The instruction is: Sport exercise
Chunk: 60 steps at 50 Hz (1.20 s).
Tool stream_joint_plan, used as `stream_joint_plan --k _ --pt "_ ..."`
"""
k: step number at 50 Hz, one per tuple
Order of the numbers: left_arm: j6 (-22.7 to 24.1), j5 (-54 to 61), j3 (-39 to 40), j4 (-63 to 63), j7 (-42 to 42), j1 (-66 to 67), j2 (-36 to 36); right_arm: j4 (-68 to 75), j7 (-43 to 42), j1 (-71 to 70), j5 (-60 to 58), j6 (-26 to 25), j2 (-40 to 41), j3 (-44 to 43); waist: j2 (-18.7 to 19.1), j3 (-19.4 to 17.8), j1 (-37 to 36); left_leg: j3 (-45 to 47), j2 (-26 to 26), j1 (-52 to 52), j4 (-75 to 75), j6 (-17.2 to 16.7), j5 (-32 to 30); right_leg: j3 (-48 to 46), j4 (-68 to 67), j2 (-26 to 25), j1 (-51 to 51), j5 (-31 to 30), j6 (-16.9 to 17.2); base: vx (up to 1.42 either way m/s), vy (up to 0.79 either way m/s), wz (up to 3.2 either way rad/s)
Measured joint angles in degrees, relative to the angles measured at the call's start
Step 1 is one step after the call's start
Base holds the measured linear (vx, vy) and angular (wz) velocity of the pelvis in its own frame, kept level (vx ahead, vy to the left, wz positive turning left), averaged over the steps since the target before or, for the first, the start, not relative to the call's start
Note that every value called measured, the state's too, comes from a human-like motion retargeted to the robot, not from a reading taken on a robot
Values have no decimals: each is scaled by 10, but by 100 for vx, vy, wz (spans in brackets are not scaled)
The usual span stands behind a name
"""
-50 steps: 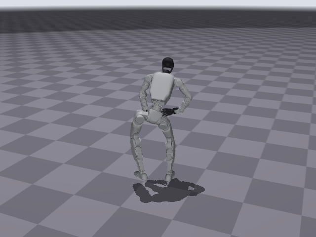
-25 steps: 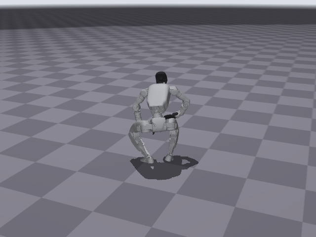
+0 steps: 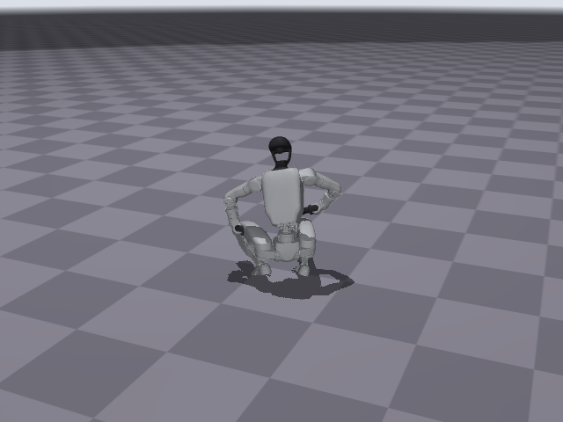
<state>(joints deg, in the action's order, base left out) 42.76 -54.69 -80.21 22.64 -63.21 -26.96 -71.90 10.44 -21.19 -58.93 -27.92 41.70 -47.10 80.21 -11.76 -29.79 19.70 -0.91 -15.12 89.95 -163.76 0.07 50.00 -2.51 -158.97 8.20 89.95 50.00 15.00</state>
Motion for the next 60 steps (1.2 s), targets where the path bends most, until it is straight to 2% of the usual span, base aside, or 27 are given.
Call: stream_joint_plan --k 5,7,10,12,13,15,18,20,23,25,28,30,32,35,40,45,50,52,55,57,60 --pt "-14 -56 0 46 12 23 -10 17 10 -13 -46 26 31 0 4 0 -1 -10 -9 0 62 -16 0 0 66 -9 0 0 0 7 1 -40" --pt "-46 -115 0 107 -52 67 -78 41 4 -99 -47 57 119 0 -57 0 40 16 -22 0 106 -5 0 13 105 10 0 0 -1 12 4 -27" --pt "-81 -209 0 174 -91 72 -91 90 27 -172 -66 83 189 0 -75 0 66 43 -42 0 186 -9 0 16 182 34 0 0 -3 16 4 -43" --pt "-104 -272 0 235 -95 60 -101 104 42 -240 -83 104 236 0 -112 0 91 57 -60 0 241 -13 0 -7 239 57 0 0 -17 17 2 -58" --pt "-117 -300 0 258 -93 49 -92 116 53 -263 -92 111 254 0 -113 0 97 66 -68 0 271 -18 0 -12 272 64 0 0 -18 19 2 -58" --pt "-141 -358 0 305 -80 14 -55 143 80 -297 -117 126 282 0 -106 0 103 83 -82 0 334 -31 0 -25 339 79 0 0 -17 23 2 -59" --pt "-169 -431 0 381 -30 -69 50 194 134 -315 -159 140 300 0 -74 0 92 106 -88 -3 432 -58 -2 -41 442 101 0 0 -11 26 1 -44" --pt "-176 -461 0 419 15 -134 139 228 168 -299 -188 140 290 0 -41 0 74 118 -78 -3 501 -76 -18 -49 501 119 0 0 -6 25 -3 -3" --pt "-154 -469 0 448 93 -241 297 282 205 -231 -237 115 231 0 35 0 22 125 -49 -2 598 -99 -49 -64 583 147 -3 -19 -1 23 -4 22" --pt "-118 -450 0 452 148 -310 415 320 206 -159 -271 80 167 0 98 1 -28 124 -31 -19 653 -109 -63 -82 631 160 -29 -32 0 24 -5 15" --pt "-77 -363 0 454 228 -385 571 381 163 -49 -291 6 75 0 183 9 -101 120 -13 -72 721 -117 -70 -107 689 169 -92 -46 0 28 -6 -7" --pt "-80 -294 0 465 272 -390 630 421 141 0 -271 -32 60 0 212 23 -125 117 -4 -111 767 -120 -74 -120 728 166 -135 -58 0 31 -7 -19" --pt "-98 -227 0 476 306 -354 655 454 139 40 -223 -61 85 0 220 59 -132 117 6 -146 817 -121 -82 -128 772 158 -169 -74 0 34 -9 -9" --pt "-129 -137 0 488 344 -273 665 491 151 99 -132 -95 144 0 219 131 -130 119 21 -196 898 -122 -100 -135 840 142 -216 -100 0 35 -10 8" --pt "-148 -34 4 487 395 -179 660 521 186 200 -56 -126 222 -129 190 244 -164 123 47 -274 1017 -119 -136 -139 937 115 -285 -127 0 34 -9 25" --pt "-152 48 69 475 431 -121 643 533 196 243 -4 -138 270 -182 181 325 -168 124 64 -353 1099 -111 -147 -137 1002 92 -358 -124 0 26 -4 22" --pt "-151 117 133 470 436 -78 630 536 195 275 26 -141 297 -213 171 374 -169 114 67 -401 1097 -102 -141 -128 995 85 -407 -112 -11 14 -2 11" --pt "-149 152 160 464 444 -61 618 538 196 288 34 -141 306 -220 166 388 -168 115 69 -455 1130 -102 -128 -134 1022 74 -459 -99 -14 16 -3 4" --pt "-148 182 198 466 439 -36 616 544 193 309 38 -142 314 -235 158 400 -170 107 65 -463 1089 -99 -115 -126 985 78 -472 -90 -21 2 -1 5" --pt "-146 215 229 462 447 -19 606 550 192 322 35 -141 322 -241 155 402 -169 106 65 -525 1127 -101 -102 -135 1020 64 -534 -79 -24 17 -3 1" --pt "-148 240 267 467 443 10 606 560 190 343 29 -144 327 -255 146 401 -174 97 59 -534 1084 -101 -91 -131 983 68 -551 -72 -28 -1 -1 6"
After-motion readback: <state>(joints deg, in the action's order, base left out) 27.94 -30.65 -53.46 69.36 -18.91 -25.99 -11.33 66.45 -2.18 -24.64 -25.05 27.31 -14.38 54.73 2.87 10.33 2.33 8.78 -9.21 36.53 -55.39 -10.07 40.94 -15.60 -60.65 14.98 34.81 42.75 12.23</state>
